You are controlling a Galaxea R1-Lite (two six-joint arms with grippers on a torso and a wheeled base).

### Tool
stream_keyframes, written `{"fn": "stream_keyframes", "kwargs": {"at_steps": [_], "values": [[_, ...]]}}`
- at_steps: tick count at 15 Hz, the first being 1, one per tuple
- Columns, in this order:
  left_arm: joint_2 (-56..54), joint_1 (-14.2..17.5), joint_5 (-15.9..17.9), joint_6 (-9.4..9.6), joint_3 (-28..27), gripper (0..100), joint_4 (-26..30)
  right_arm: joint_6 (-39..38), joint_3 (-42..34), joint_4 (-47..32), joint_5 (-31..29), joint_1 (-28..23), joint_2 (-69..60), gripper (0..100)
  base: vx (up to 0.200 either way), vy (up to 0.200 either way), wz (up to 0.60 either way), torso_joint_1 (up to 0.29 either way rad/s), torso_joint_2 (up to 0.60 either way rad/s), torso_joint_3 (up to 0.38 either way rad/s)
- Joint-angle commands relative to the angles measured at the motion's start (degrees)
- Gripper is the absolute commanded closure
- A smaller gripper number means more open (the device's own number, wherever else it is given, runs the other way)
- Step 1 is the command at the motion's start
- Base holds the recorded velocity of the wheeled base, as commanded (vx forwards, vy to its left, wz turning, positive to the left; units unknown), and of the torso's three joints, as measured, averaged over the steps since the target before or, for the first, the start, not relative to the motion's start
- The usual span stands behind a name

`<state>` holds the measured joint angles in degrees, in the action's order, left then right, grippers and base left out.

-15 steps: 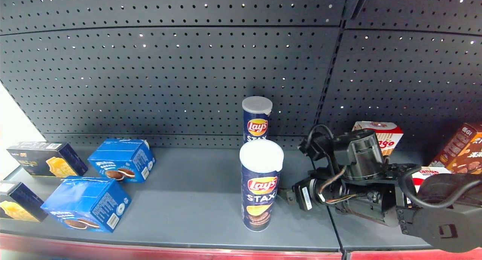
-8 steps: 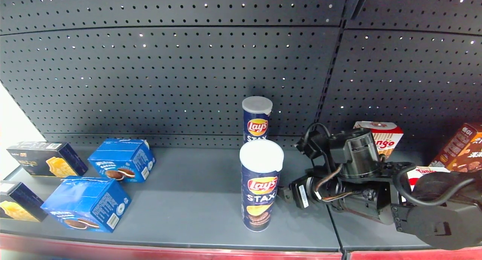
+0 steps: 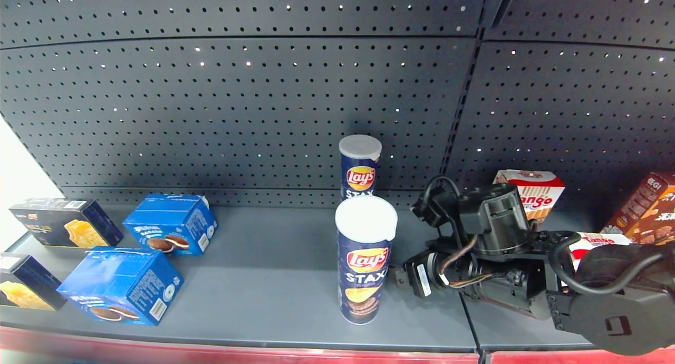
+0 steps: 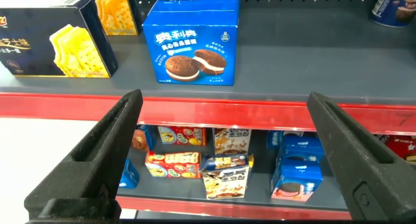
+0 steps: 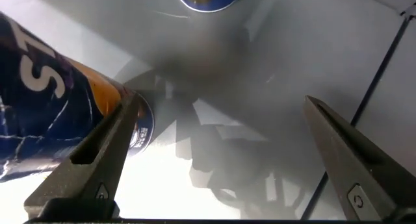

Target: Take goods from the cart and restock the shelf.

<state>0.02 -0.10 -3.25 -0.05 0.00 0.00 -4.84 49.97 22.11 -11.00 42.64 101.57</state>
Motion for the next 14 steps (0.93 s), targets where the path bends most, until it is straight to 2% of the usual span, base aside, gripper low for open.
{"fn": "stream_keyframes", "kwargs": {"at_steps": [1, 14], "values": [[0.0, 0.0, 0.0, -0.04, 0.0, 0, 0.0, 0.0, -0.6, 0.4, 0.0, 0.2, -0.5, 0, 0.0, 0.0, 0.0, 0.0, 0.0, 0.0], [0.0, 0.0, 0.0, -0.04, 0.0, 0, 0.0, 0.1, -2.2, 0.7, 0.0, 0.8, -1.5, 0, 0.0, 0.0, 0.0, 0.0, 0.0, 0.0]]}}
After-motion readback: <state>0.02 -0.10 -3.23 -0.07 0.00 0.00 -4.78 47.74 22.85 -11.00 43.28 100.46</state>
